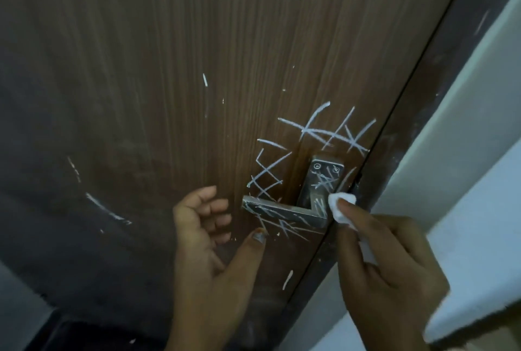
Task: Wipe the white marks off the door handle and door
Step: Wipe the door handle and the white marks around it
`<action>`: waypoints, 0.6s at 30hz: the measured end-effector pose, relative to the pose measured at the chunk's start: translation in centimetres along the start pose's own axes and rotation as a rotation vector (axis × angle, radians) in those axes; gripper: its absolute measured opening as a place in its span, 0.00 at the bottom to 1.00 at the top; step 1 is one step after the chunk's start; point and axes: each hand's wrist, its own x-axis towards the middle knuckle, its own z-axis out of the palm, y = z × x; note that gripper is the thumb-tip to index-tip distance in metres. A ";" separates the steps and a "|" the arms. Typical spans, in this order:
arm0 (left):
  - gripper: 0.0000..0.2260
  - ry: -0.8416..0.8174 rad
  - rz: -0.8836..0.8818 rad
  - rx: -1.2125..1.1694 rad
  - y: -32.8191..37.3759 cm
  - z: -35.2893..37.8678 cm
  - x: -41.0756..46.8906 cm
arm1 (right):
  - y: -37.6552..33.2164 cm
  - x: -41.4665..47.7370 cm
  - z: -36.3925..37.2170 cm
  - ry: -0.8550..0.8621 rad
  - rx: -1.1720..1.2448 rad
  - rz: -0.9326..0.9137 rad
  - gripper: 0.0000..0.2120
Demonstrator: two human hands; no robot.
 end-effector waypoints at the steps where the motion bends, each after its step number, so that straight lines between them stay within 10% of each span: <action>1: 0.28 -0.021 -0.017 0.029 0.0 -0.1 0.2 | -1.2 1.0 -0.4 -0.014 0.075 0.038 0.10; 18: 0.24 -0.395 -0.204 0.222 1.6 -1.4 3.5 | -1.9 6.2 1.1 -0.179 -0.182 -0.136 0.10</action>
